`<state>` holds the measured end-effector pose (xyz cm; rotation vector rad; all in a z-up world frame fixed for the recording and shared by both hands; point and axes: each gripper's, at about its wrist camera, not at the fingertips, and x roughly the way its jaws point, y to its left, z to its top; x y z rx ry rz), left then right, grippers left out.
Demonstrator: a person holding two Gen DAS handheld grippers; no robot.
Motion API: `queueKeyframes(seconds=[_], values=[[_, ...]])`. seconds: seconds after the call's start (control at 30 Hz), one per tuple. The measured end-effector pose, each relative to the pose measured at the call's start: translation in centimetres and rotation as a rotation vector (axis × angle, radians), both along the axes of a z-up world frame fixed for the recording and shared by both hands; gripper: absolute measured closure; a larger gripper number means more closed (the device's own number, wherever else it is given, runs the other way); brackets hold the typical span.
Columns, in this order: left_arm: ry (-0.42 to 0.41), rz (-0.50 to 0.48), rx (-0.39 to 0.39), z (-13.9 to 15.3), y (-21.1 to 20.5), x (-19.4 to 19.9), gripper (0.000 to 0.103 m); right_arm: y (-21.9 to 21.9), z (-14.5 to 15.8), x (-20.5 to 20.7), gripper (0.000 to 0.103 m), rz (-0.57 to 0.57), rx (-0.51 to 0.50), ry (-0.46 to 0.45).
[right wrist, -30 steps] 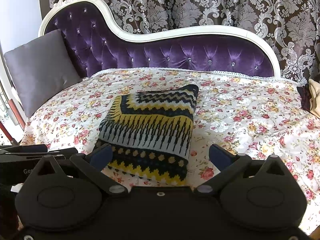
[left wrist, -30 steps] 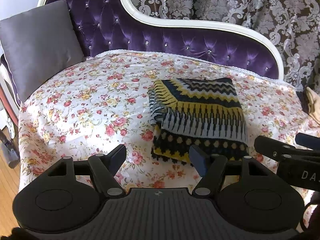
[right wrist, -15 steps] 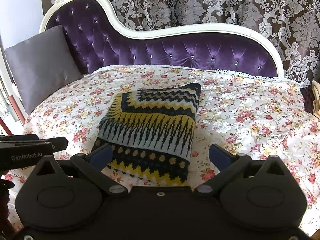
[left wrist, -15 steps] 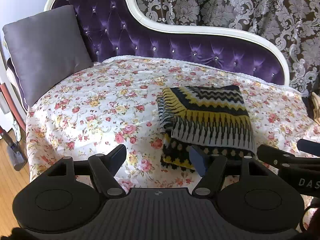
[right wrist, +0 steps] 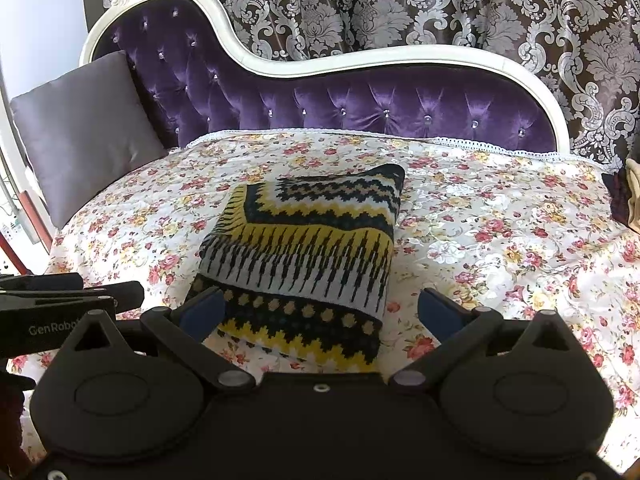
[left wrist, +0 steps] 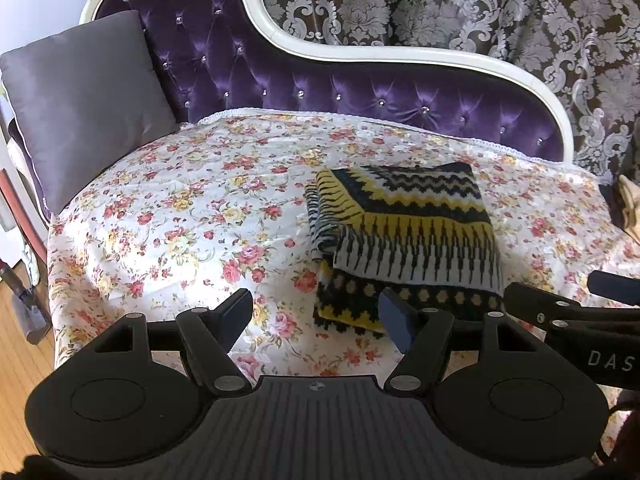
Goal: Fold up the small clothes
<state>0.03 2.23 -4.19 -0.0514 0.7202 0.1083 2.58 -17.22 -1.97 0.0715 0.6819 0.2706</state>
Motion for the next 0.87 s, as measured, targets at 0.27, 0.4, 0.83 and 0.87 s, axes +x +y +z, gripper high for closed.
queueKeyframes(seconds=[0.27, 0.4, 0.83, 0.87], values=[[0.001, -0.005, 0.0, -0.05, -0.12, -0.06, 0.035, -0.03, -0.04, 0.03, 0.001, 0.001, 0.004, 0.001], [0.002, -0.005, -0.001, -0.06, -0.17, -0.06, 0.035, -0.05, -0.05, 0.04, 0.001, 0.001, 0.003, 0.002], [0.002, -0.017, 0.003, -0.25, -0.32, 0.04, 0.035, 0.06, -0.28, 0.08, 0.001, 0.001, 0.006, 0.005], [0.003, -0.019, 0.004, -0.28, -0.35, 0.08, 0.035, 0.06, -0.29, 0.08, 0.001, 0.0, 0.006, 0.005]])
